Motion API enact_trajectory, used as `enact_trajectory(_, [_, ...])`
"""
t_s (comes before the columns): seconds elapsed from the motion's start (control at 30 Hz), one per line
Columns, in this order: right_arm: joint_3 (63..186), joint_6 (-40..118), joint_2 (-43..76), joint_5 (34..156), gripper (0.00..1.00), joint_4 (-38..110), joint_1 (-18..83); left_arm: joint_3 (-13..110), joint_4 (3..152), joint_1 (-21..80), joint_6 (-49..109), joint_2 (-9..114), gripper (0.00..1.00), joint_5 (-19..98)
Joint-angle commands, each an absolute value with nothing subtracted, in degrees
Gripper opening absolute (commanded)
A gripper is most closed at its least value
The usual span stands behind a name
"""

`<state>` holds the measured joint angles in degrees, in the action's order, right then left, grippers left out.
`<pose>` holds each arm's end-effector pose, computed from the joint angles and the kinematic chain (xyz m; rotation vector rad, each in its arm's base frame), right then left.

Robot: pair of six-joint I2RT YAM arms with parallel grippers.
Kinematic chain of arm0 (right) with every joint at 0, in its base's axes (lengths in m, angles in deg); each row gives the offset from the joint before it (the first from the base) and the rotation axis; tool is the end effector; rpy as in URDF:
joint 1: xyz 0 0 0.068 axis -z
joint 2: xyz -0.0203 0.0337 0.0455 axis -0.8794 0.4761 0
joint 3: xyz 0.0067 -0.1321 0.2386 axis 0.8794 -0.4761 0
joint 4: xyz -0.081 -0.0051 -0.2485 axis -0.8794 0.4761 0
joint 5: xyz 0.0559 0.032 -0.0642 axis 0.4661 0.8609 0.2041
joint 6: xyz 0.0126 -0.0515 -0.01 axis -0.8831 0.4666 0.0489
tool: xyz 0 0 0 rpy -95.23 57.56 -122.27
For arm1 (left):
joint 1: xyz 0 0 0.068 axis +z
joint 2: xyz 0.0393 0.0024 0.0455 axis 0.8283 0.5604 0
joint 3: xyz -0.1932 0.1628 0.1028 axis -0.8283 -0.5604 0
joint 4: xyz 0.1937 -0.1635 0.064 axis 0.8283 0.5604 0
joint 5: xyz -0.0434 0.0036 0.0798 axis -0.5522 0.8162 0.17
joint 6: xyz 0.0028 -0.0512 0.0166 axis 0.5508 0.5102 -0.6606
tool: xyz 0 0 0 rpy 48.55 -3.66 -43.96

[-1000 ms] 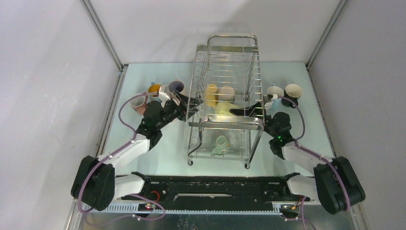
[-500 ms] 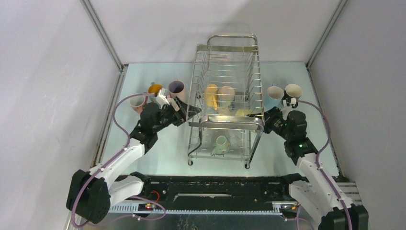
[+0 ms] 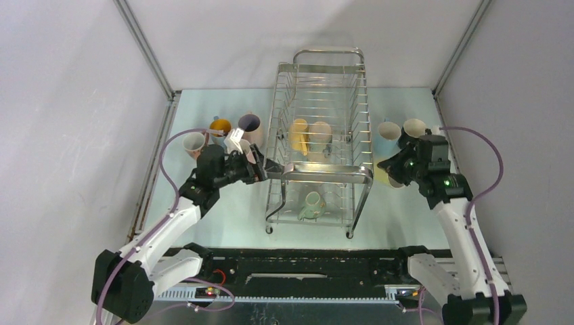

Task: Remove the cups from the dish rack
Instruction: Place the cup at the center of the board.

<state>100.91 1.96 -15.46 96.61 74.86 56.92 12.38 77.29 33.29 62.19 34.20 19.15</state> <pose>0.1757 0.0202 0.3199 0.6762 2.1773 0.6420 0.2025 -0.1029 0.2698 -0.0150 2.0667 -1.2352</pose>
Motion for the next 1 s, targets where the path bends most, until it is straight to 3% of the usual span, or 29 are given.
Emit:
enact_trajectory(0.0, [106.36,8.74,-8.98,90.08,0.0,81.11,58.12,14.39,78.91,33.2,58.1,32.23,1.0,16.09])
enact_trajectory(0.3, [109.78,11.84,3.3,79.78,0.0,82.45,58.31,13.45,78.91,32.98,57.17,33.72,1.0,14.04])
enact_trajectory(0.97, [123.29,15.35,26.96,78.8,0.0,79.7,59.48,13.75,80.02,32.84,56.79,34.61,1.0,13.27])
